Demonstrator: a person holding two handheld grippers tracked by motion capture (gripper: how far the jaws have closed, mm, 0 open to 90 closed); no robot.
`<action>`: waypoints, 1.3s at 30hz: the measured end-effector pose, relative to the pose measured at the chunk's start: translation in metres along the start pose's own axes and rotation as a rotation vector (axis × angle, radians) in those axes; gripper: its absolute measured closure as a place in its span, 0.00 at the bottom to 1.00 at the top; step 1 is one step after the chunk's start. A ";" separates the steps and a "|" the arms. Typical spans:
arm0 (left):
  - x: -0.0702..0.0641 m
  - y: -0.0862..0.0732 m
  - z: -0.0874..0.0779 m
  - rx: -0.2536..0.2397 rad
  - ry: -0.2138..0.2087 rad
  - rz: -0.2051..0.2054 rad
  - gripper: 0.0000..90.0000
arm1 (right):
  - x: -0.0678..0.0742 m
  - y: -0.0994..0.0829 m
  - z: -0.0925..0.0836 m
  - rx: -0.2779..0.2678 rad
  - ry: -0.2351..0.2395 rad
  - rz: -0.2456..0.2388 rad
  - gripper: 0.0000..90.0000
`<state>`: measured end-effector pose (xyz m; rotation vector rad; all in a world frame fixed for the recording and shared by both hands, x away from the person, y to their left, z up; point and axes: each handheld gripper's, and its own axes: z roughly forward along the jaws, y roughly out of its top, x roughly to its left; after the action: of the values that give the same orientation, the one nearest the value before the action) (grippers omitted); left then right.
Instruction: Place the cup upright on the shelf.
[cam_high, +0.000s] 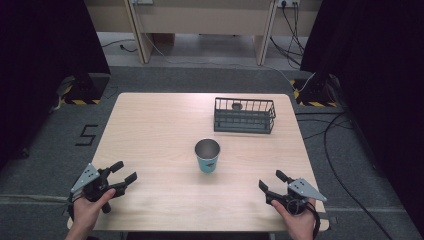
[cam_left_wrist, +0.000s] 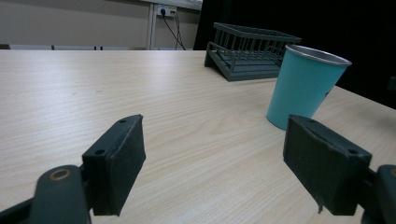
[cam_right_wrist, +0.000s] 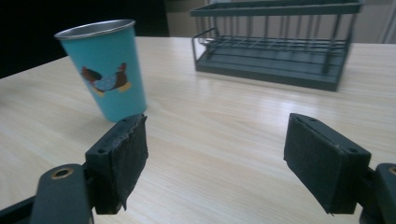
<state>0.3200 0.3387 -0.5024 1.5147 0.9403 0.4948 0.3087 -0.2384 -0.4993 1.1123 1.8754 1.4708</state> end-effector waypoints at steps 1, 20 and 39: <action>0.000 0.000 0.000 -0.001 -0.001 0.000 0.23 | 0.002 0.000 0.001 0.003 0.009 0.001 0.23; 0.000 0.000 0.000 0.001 -0.006 -0.001 0.24 | 0.040 0.016 0.041 0.012 0.154 -0.058 0.19; -0.001 0.000 0.000 0.001 -0.011 0.000 0.24 | 0.054 0.027 0.075 0.035 0.173 -0.089 0.19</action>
<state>0.3198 0.3381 -0.5023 1.5173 0.9320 0.4857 0.3470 -0.1508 -0.4901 0.9304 2.0472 1.5314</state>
